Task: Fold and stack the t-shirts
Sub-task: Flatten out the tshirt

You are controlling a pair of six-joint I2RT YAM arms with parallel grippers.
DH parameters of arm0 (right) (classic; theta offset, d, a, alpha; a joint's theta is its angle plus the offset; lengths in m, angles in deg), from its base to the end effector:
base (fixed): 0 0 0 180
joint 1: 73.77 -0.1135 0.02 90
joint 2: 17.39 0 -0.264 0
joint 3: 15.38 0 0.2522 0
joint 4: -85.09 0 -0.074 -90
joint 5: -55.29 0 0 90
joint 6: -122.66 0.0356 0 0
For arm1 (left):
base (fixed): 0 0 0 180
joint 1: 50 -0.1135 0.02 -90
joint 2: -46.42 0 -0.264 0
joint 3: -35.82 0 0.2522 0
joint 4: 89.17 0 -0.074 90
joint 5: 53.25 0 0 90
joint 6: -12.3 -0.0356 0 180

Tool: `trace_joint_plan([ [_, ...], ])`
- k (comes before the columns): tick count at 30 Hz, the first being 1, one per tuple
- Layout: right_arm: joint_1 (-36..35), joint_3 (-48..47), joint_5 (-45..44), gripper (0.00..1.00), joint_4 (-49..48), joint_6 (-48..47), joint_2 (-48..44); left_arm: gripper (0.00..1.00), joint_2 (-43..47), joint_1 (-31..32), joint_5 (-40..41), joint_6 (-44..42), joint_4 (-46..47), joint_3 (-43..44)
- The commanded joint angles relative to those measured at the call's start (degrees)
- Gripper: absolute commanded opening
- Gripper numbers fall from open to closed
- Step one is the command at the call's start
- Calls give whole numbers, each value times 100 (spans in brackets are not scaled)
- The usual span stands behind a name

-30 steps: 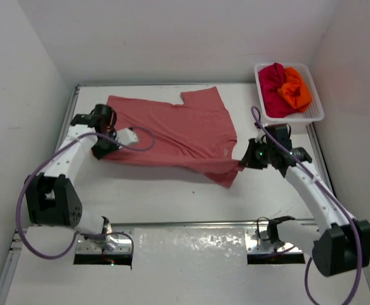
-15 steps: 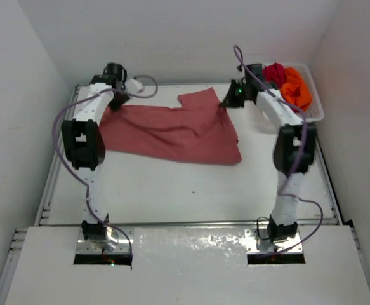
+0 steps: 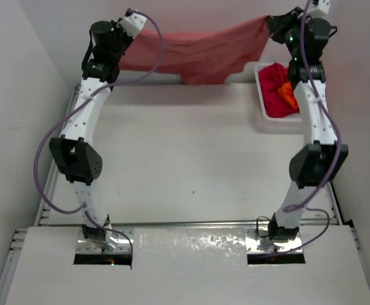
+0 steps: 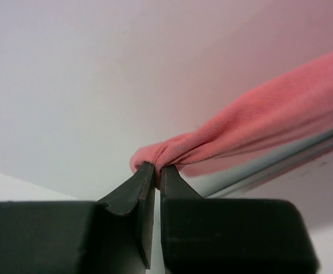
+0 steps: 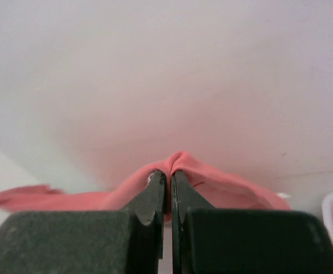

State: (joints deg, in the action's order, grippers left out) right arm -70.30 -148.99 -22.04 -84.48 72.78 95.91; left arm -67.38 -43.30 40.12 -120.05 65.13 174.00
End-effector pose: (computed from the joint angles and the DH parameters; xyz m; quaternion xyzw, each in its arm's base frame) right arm 0.4677 -0.0205 0.4622 0.1591 0.6253 0.3066 0.6998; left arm 0.4628 -0.0523 0.4566 0.2780 0.6589 0.2339 0.6586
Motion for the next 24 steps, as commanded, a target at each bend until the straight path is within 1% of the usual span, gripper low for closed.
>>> trace_joint_plan([
  [1,-91,1758,201,0,-489,-338,-657,0,207,-81,40,-510,-71,-1005],
  [2,-92,2381,245,0,-667,-390,-929,0,339,-81,92,-764,-89,-1329],
  [3,-92,3388,271,0,-738,-478,-1437,0,489,-81,102,-897,-71,-2072],
  [4,-100,4190,306,0,-556,-740,-1912,0,812,-72,93,-1203,-245,-2767],
  [5,-100,4564,341,0,-406,-873,-1916,0,981,-72,76,-1362,-247,-2774],
  [6,-109,4941,385,0,-240,-1031,-2404,0,1113,-81,32,-1486,-438,-3227],
  [7,-161,5302,394,0,127,-1180,-2670,0,1245,-81,-12,-1591,-1041,-3431],
  [8,-214,5958,395,0,305,-1486,-2907,0,1464,-81,-82,-1810,-1395,-3590],
  [9,-293,6269,368,0,577,-1637,-3397,0,1570,-81,-118,-1934,-2138,-3896],
  [10,-398,6533,333,0,1032,-1761,-3637,0,1676,-81,-144,-2048,-2441,-4082],
  [11,-538,7075,272,0,1245,-1936,-3857,0,1842,-72,-118,-2310,-2757,-4275],
  [12,-740,7333,202,0,1456,-1981,-4076,0,1913,-64,-83,-2383,-3239,-4477],
  [13,-829,7562,175,0,1798,-2034,-4453,0,1966,-63,-74,-2470,-3479,-4845],
  [14,-969,7956,157,0,1949,-2034,-4613,0,2054,-63,-39,-2610,-3699,-5040],
  [15,-1188,8151,131,0,2177,-2026,-4745,0,2081,-55,13,-2673,-3997,-5242],
  [16,-1268,8301,148,0,2231,-1912,-4938,0,2116,-46,83,-2743,-4104,-5627],
  [17,-1348,8581,175,0,2267,-1842,-5001,0,2134,-46,206,-2813,-4149,-5813],
  [19,-1497,8803,227,0,2293,-1710,-5019,0,2169,-46,330,-2867,-4176,-6313],
  [22,-1515,8988,210,0,2232,-1770,-4914,0,2073,-46,322,-2832,-4254,-6579],
  [24,-1515,8953,192,0,2144,-1806,-4703,0,1967,-55,304,-2770,-4272,-6580],
])
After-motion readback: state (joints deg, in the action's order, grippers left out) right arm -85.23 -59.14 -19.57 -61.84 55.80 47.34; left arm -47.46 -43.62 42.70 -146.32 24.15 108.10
